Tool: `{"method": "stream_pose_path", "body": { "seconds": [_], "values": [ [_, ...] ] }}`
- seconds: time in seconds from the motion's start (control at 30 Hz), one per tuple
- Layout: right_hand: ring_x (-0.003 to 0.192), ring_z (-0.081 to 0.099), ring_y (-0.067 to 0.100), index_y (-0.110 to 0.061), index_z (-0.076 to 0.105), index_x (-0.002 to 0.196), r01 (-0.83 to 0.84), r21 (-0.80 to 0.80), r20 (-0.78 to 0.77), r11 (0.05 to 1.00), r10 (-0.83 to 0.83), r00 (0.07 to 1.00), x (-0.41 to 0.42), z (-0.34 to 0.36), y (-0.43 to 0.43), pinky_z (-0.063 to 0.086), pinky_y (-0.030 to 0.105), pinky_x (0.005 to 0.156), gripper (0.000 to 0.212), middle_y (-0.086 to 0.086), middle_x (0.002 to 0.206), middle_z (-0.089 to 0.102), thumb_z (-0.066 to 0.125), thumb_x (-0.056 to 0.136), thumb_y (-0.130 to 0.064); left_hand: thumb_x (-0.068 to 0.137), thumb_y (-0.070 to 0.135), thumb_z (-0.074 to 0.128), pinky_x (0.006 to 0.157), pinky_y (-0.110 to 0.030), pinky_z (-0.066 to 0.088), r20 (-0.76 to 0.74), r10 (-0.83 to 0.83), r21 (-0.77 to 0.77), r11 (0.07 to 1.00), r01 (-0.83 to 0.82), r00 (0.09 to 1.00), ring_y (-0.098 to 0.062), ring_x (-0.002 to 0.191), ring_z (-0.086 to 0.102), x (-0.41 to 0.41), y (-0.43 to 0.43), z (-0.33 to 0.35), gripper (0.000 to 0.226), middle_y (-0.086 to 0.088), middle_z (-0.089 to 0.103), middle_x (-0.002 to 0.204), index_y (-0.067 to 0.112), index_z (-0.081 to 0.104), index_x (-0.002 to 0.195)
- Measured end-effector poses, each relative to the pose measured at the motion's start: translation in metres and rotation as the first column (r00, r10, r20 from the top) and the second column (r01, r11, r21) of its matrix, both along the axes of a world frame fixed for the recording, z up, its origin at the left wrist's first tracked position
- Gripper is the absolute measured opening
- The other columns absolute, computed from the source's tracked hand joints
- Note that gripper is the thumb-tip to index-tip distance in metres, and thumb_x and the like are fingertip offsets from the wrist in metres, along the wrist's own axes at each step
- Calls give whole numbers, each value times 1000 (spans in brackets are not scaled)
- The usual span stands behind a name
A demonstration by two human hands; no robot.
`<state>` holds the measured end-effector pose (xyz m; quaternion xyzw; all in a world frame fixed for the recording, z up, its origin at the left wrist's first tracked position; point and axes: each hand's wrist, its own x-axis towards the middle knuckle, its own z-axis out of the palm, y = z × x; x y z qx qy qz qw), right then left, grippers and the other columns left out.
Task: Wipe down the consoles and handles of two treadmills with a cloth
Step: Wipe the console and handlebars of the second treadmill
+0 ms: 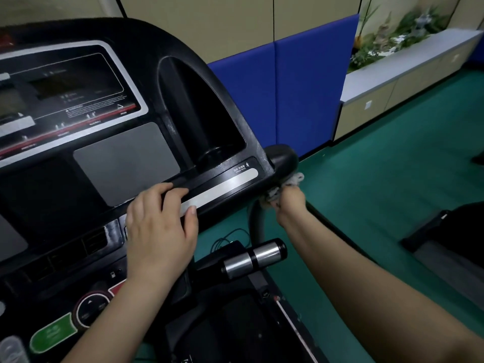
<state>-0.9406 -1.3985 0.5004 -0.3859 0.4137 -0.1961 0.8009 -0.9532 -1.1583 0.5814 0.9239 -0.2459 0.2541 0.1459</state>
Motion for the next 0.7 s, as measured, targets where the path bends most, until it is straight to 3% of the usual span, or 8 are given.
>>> {"method": "stream_pose_path", "body": {
  "seconds": [0.1,0.17,0.27,0.37,0.5,0.57,0.63,0.7],
  "values": [
    [53,54,16,-7,50,78,-38,113,24,993,35,999,-9,-11,15,44,26,62,28,7,58,58,33,97,4,88,32,48,102,-47,33,6,5,-13,1000,-5,1000,-28,114,43,-1,-1,-1,35,-7,51,119,13,60,114],
    [60,61,16,-8,54,83,-31,196,122,980,7,993,-14,-12,7,50,31,71,27,7,66,64,36,95,7,88,33,48,102,-47,33,11,11,-12,1000,-10,1000,-28,114,43,-1,-2,-1,35,-7,51,119,13,60,114],
    [76,67,21,-9,60,98,55,99,192,994,-73,979,-21,-3,-24,54,37,78,27,12,87,67,36,97,4,88,32,48,102,-46,33,13,15,-15,1000,-14,1000,-27,114,42,-2,-2,-1,35,-7,51,119,13,60,114],
    [102,65,33,-4,55,126,-13,-32,243,999,20,970,-40,4,-49,51,47,93,35,20,113,65,35,97,2,87,31,49,101,-47,33,23,9,-24,1000,-8,1000,-27,114,43,-1,-2,-1,34,-7,51,119,13,61,113],
    [101,67,26,-13,59,125,30,-321,211,947,41,977,-74,19,-76,55,40,87,35,11,114,68,41,95,-4,87,32,49,101,-48,33,32,15,-19,1000,-14,999,-29,114,43,-1,-3,-2,35,-9,51,119,12,60,113],
    [96,67,15,-25,64,118,23,-561,135,828,64,989,-89,24,-86,53,30,80,32,0,111,69,46,94,-11,87,32,49,101,-48,33,43,10,-17,1000,-9,999,-30,113,44,-1,-3,-2,35,-10,51,119,11,60,113],
    [88,61,3,-25,66,114,-147,-852,-65,503,178,982,-100,22,-90,47,21,76,27,-4,108,67,46,96,-23,87,33,49,101,-48,32,36,9,-20,1000,-8,999,-31,113,44,-1,-3,-2,36,-10,51,119,11,60,113],
    [96,59,7,-18,69,109,-445,-876,-392,184,266,881,-102,2,-87,45,20,87,31,-5,109,63,45,98,-34,87,34,48,102,-48,32,25,11,-15,1000,-11,1000,-32,114,44,-1,-3,-3,37,-10,51,120,11,59,114]
  ]
}}
